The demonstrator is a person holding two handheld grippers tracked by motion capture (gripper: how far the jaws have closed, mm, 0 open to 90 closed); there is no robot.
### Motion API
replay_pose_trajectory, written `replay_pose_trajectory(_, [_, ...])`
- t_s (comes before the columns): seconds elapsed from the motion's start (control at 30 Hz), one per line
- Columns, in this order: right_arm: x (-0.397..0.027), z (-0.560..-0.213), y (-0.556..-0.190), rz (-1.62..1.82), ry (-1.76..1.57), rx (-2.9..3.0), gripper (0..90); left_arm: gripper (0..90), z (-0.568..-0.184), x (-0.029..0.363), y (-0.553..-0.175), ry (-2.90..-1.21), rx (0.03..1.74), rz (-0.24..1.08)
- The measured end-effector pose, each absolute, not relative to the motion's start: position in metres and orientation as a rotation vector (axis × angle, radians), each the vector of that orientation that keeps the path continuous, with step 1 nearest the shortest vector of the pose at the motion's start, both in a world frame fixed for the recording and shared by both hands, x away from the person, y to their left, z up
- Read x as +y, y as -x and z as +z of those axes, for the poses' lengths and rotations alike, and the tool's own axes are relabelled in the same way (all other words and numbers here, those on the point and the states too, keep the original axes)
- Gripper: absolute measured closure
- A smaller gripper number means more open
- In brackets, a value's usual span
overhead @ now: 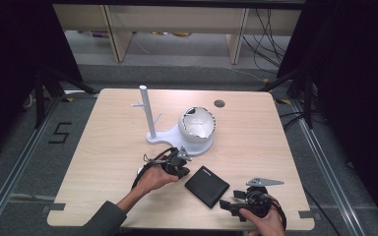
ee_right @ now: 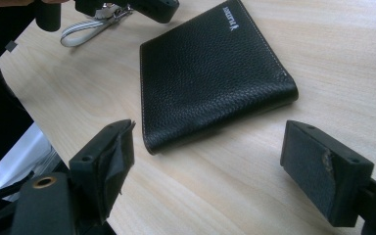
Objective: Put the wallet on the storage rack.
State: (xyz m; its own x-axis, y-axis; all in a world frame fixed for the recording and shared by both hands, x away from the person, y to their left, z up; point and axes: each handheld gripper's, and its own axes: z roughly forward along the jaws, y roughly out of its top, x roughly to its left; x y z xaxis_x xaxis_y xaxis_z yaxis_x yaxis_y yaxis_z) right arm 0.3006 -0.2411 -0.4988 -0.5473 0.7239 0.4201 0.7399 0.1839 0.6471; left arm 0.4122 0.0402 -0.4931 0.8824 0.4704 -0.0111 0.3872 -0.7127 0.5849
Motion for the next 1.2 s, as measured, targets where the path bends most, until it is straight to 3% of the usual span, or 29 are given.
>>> replay_pose_trajectory(0.67, [-0.237, -0.502, -0.309, -1.283, 1.523, -2.348, 22.3, 89.0, -0.495, 0.028, -0.402, -2.471, 0.591, 0.132])
replay_pose_trajectory(1.2, [-0.239, -0.509, -0.336, -1.306, 1.581, -2.312, 27.9, 88.7, -0.493, 0.022, -0.38, -2.48, 0.514, 0.072])
